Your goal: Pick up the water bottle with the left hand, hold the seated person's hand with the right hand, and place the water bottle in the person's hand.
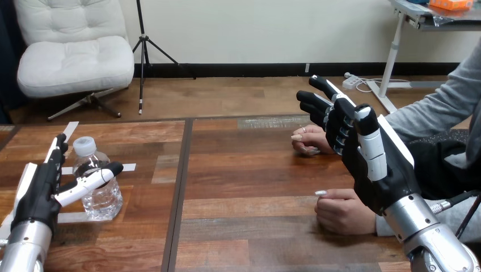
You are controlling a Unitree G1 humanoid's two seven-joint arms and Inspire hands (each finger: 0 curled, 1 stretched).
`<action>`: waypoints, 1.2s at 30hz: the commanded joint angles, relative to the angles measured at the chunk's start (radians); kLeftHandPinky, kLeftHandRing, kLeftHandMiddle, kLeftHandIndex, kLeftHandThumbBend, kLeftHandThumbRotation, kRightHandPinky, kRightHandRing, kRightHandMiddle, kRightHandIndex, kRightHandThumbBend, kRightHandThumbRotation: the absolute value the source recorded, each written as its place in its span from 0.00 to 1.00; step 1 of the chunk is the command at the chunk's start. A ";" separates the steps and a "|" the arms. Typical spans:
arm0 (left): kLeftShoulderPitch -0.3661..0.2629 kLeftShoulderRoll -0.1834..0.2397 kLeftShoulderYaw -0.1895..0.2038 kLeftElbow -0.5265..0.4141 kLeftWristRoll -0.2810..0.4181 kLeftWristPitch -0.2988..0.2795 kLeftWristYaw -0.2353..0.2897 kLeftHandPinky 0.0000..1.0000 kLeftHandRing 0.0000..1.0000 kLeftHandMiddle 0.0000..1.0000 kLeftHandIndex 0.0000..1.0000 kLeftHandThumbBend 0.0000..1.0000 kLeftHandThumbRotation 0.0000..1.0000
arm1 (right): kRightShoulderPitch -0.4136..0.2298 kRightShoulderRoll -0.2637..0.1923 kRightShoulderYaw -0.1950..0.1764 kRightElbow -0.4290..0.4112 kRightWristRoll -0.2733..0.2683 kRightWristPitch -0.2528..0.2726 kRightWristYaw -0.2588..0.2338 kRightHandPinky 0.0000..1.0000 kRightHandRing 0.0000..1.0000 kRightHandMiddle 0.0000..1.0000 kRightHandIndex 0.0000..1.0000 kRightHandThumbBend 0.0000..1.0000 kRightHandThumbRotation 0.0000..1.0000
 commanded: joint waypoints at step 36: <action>-0.203 0.036 -0.038 0.203 -0.013 -0.015 -0.060 1.00 1.00 1.00 1.00 1.00 0.41 | -0.024 0.009 -0.007 -0.067 0.010 -0.007 -0.010 1.00 0.93 0.89 0.95 1.00 1.00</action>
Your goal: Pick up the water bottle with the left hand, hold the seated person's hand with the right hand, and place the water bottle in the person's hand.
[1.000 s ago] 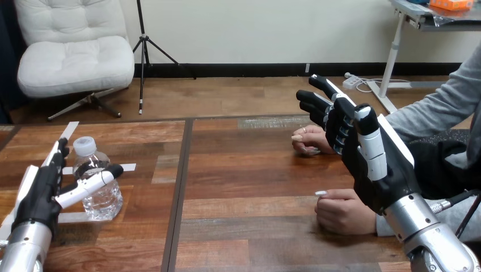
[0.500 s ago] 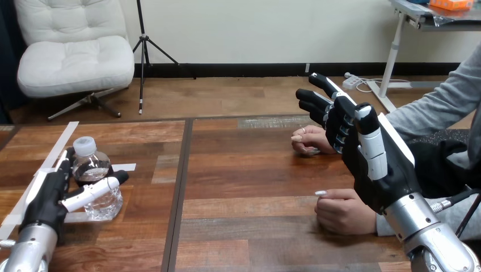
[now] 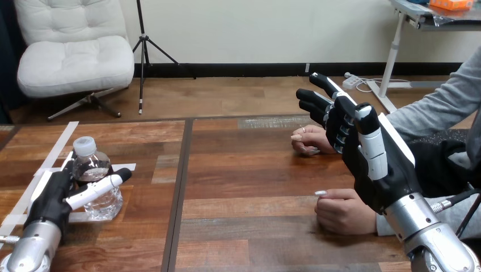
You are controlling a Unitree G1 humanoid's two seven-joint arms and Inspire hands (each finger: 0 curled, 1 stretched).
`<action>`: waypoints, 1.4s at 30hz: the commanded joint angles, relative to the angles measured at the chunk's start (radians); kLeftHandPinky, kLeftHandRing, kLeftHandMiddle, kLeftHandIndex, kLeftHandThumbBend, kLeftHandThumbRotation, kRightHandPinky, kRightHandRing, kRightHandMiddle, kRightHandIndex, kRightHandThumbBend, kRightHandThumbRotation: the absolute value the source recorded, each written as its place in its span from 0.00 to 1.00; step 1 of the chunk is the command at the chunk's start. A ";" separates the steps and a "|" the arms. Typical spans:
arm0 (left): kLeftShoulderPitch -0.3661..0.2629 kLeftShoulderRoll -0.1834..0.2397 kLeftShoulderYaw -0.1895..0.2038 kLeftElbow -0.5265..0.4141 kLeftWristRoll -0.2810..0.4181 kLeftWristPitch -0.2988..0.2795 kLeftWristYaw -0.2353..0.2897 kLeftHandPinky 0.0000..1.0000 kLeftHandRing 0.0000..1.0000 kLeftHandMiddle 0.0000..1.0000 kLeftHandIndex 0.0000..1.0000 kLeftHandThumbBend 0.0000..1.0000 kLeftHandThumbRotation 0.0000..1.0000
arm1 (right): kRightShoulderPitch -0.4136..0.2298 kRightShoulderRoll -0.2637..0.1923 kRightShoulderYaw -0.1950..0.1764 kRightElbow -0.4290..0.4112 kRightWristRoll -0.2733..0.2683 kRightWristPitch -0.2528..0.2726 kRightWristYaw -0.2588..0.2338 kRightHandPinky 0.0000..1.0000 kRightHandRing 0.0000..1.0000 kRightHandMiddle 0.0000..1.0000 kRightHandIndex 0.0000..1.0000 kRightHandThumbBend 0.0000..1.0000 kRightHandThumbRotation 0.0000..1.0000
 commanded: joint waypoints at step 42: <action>-0.148 -0.010 -0.013 0.067 -0.017 -0.040 0.052 1.00 1.00 1.00 1.00 1.00 0.33 | -0.031 0.003 -0.011 -0.049 0.025 -0.007 0.006 1.00 0.93 0.91 0.97 1.00 1.00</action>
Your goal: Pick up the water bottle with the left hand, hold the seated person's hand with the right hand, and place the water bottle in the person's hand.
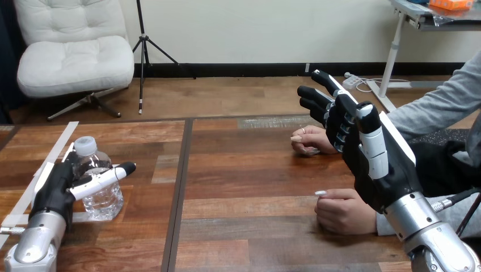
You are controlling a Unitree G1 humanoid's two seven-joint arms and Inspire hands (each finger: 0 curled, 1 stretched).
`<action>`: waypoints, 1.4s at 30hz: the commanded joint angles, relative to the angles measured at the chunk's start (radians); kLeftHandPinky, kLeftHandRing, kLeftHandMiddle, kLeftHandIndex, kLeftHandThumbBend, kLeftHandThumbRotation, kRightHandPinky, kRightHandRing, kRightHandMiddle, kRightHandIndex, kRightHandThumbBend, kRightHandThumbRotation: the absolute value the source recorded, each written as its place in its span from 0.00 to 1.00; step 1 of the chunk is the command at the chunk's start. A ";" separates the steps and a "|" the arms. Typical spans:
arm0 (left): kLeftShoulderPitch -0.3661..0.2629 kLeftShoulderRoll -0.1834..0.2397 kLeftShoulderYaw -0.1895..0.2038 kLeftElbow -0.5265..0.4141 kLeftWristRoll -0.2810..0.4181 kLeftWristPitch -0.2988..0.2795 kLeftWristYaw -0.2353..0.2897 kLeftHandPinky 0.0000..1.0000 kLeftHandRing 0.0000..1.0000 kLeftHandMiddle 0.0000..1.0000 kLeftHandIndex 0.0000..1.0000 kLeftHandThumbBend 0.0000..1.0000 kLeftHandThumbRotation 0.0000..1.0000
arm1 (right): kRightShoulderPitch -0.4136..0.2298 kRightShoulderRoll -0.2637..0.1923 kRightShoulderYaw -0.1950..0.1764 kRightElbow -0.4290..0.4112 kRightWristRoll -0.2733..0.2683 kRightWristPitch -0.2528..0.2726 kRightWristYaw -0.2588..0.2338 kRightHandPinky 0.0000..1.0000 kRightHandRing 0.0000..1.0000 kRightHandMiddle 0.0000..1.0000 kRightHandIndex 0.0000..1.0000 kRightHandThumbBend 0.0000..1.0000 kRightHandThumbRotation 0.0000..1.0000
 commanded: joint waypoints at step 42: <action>-0.090 0.034 -0.082 -0.017 0.090 0.073 0.092 1.00 1.00 1.00 1.00 1.00 0.16 | -0.038 0.003 -0.020 -0.027 0.020 -0.021 0.022 1.00 0.94 0.92 0.97 1.00 1.00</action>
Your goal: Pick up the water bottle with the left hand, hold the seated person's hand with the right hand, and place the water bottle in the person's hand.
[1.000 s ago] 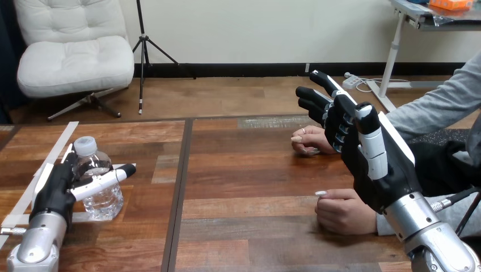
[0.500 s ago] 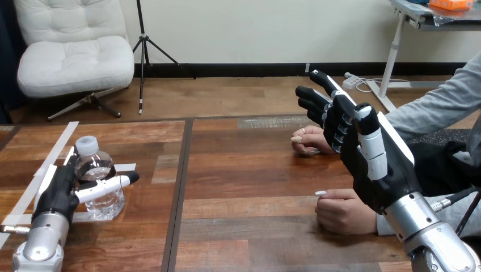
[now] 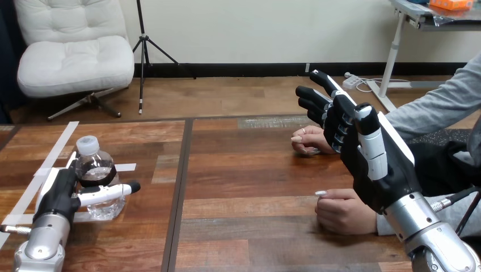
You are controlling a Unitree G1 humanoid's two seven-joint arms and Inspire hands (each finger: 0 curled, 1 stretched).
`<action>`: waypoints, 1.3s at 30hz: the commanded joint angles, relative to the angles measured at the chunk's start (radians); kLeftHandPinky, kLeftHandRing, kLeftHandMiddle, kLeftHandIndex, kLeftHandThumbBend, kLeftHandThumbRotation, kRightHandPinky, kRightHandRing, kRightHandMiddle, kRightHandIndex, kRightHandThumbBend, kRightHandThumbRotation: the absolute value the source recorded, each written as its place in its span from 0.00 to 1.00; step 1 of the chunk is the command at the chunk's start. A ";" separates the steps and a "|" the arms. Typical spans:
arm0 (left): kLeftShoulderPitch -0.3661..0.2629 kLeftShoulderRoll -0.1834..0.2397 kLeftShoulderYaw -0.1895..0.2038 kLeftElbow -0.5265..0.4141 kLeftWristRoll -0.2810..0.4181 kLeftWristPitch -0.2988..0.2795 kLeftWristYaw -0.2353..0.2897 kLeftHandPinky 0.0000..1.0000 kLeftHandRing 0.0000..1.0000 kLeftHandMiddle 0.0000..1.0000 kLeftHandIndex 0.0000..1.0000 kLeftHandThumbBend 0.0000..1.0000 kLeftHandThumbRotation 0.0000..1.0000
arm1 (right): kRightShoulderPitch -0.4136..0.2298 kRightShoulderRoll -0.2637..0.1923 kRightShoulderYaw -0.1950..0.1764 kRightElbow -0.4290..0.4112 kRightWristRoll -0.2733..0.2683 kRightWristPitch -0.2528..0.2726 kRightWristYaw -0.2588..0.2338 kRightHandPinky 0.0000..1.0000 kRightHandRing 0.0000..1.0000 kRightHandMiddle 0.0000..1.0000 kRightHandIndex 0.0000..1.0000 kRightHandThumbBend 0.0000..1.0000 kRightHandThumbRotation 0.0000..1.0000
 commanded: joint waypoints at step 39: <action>-0.077 -0.022 0.033 -0.032 -0.049 0.005 0.163 0.75 0.80 0.83 0.83 0.87 0.00 | -0.035 0.004 -0.017 -0.044 0.023 -0.007 -0.003 1.00 0.95 0.92 0.98 1.00 1.00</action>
